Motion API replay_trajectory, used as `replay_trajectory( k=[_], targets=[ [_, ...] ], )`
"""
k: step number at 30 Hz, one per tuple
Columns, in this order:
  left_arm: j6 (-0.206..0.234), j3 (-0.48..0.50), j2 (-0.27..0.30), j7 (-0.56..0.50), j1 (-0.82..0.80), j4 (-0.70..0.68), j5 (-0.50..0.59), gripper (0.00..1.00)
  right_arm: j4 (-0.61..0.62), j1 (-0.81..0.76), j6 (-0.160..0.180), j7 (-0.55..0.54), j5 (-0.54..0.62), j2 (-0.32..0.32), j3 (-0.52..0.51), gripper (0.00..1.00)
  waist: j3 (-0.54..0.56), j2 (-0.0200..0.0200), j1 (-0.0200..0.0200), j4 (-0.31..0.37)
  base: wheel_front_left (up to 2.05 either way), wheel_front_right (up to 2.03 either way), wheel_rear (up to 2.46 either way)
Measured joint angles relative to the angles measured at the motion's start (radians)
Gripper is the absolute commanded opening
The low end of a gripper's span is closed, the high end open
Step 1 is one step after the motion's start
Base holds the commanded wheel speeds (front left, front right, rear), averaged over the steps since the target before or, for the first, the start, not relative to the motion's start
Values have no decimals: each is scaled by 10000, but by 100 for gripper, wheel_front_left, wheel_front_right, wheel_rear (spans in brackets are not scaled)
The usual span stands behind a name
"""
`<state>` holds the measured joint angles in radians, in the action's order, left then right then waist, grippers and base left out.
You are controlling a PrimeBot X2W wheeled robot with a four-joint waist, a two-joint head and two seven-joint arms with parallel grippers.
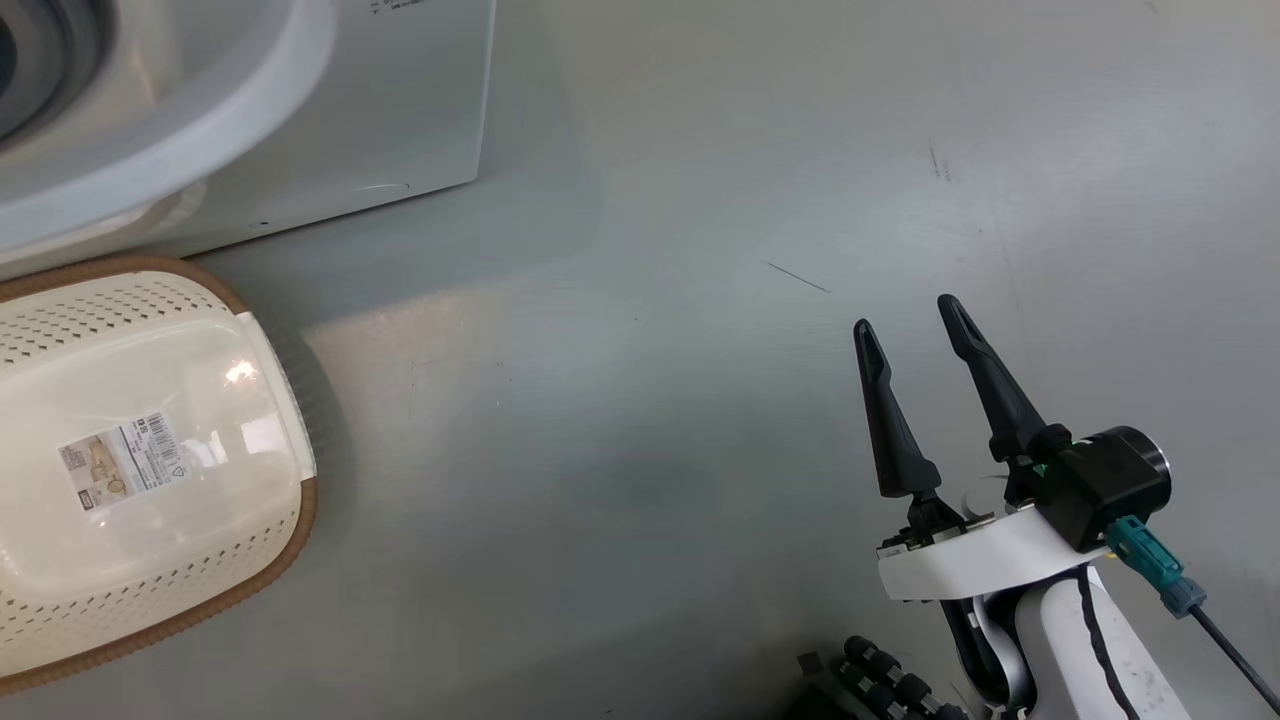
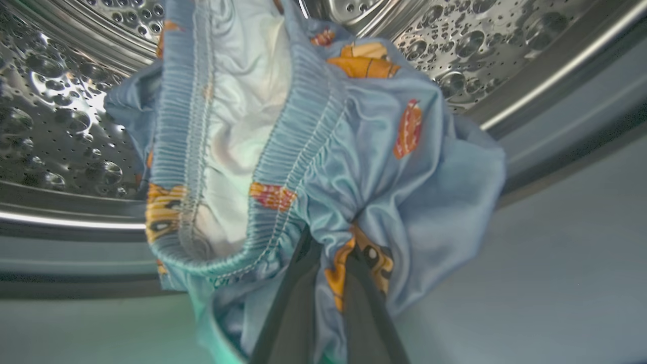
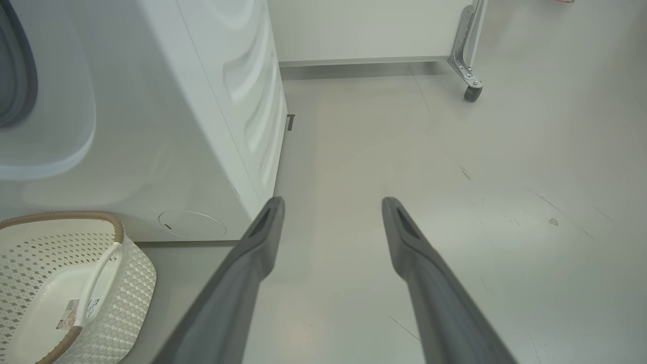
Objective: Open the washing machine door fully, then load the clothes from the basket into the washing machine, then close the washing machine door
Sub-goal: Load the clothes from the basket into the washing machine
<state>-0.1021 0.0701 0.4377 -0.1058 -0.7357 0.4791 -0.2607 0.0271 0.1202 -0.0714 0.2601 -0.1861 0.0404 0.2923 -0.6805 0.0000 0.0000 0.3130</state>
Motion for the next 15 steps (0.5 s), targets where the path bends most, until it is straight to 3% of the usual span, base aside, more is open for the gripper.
replay_trajectory(
  k=[10, 15],
  targets=[
    [836, 571, 221, 1095, -1123, 128, 372, 0, 27, -2, 23, 0, 0, 2, 58, 100, -20, 0, 1, -14, 0, 0, 0],
    [1053, 654, 537, 1427, -1550, 347, 546, 0, 2, -21, 4, 0, -2, -4, 330, 100, -44, 0, 0, 155, 0, 0, 0]
  ],
)
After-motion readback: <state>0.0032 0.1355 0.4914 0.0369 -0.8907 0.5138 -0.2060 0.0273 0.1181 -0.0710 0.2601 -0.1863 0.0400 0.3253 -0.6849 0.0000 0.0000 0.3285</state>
